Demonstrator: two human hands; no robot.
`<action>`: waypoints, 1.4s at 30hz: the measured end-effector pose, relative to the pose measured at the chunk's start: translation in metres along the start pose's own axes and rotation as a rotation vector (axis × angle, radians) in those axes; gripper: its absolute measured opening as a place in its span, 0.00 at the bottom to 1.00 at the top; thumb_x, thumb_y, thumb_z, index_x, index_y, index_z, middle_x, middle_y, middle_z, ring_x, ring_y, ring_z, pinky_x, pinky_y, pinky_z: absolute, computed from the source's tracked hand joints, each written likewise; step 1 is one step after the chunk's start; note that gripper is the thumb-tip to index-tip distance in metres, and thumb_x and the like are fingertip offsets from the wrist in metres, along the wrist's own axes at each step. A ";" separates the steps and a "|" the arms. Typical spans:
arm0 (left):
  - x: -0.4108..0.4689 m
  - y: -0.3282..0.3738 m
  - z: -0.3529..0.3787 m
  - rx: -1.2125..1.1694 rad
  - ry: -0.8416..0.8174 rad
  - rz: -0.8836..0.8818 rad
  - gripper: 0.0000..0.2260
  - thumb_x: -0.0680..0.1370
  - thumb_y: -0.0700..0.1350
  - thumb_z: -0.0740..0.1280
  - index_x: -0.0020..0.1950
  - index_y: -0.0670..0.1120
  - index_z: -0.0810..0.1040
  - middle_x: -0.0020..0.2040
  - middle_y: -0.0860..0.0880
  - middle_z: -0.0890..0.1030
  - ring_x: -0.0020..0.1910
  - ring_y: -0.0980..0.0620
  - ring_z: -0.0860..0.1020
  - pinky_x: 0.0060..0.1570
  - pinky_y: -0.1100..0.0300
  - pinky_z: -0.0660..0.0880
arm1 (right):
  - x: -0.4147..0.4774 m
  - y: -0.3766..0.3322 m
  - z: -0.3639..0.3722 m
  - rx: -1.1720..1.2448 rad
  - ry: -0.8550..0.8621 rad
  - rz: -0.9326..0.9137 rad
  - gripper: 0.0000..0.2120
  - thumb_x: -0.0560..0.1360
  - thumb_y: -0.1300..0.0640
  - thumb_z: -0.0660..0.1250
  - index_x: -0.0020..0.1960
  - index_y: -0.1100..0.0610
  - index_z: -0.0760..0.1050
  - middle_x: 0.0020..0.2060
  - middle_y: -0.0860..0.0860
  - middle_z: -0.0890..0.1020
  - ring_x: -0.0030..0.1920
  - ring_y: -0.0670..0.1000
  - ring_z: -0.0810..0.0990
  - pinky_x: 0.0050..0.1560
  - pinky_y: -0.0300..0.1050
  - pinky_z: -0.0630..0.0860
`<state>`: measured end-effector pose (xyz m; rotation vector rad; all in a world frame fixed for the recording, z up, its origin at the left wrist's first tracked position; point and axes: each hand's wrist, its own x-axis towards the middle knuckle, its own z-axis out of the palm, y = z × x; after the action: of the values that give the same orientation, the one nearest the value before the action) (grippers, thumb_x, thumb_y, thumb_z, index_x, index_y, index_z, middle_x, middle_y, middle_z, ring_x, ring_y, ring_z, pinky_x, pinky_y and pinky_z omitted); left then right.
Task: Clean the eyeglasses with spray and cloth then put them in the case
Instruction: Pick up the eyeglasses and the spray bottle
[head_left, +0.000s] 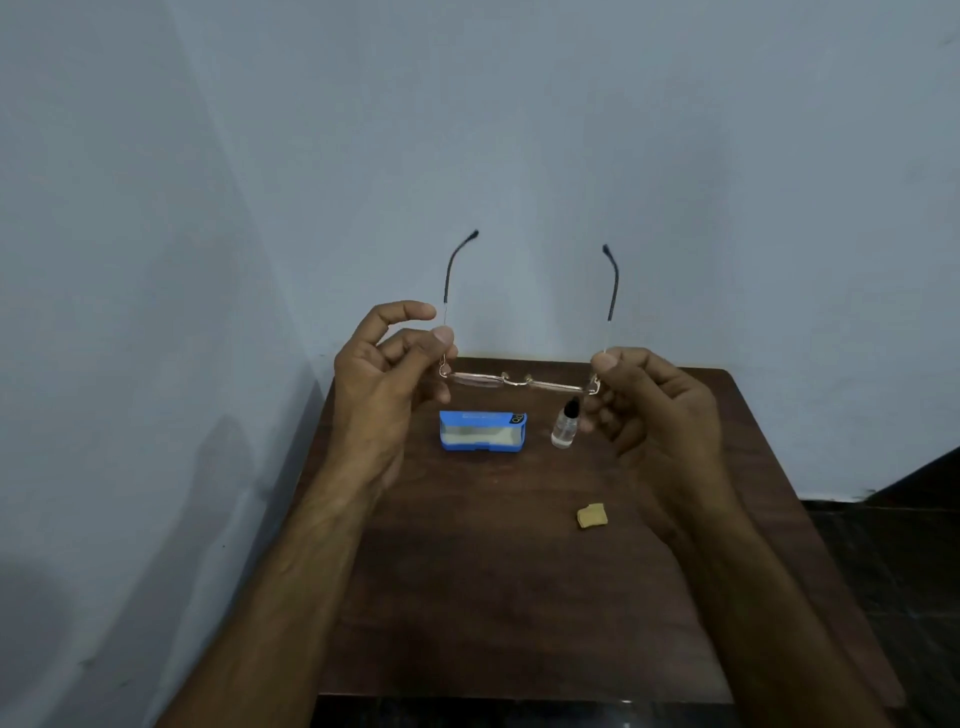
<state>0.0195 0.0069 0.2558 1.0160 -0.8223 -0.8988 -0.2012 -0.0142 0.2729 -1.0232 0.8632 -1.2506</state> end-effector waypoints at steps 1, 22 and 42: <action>-0.002 -0.001 -0.001 -0.041 -0.023 -0.055 0.06 0.81 0.37 0.70 0.56 0.46 0.81 0.38 0.48 0.82 0.36 0.51 0.78 0.34 0.59 0.77 | 0.000 0.000 0.001 0.063 -0.007 0.062 0.05 0.72 0.60 0.73 0.44 0.61 0.80 0.32 0.54 0.76 0.30 0.50 0.76 0.31 0.41 0.76; -0.027 -0.030 0.015 -0.272 0.006 -0.347 0.09 0.74 0.42 0.73 0.53 0.42 0.85 0.44 0.47 0.87 0.43 0.55 0.85 0.41 0.63 0.83 | 0.016 0.027 -0.032 0.480 0.102 0.522 0.07 0.78 0.57 0.70 0.49 0.62 0.81 0.34 0.51 0.80 0.28 0.44 0.79 0.25 0.32 0.75; -0.005 -0.061 0.058 -0.268 0.222 -0.393 0.10 0.75 0.43 0.73 0.54 0.43 0.85 0.45 0.49 0.86 0.43 0.56 0.85 0.41 0.63 0.83 | 0.164 0.255 -0.150 -1.171 -0.110 0.031 0.39 0.79 0.54 0.72 0.83 0.49 0.55 0.82 0.54 0.59 0.81 0.56 0.62 0.75 0.60 0.71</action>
<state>-0.0482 -0.0241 0.2159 1.0335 -0.3068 -1.1701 -0.2357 -0.1916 -0.0135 -1.9420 1.5610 -0.5661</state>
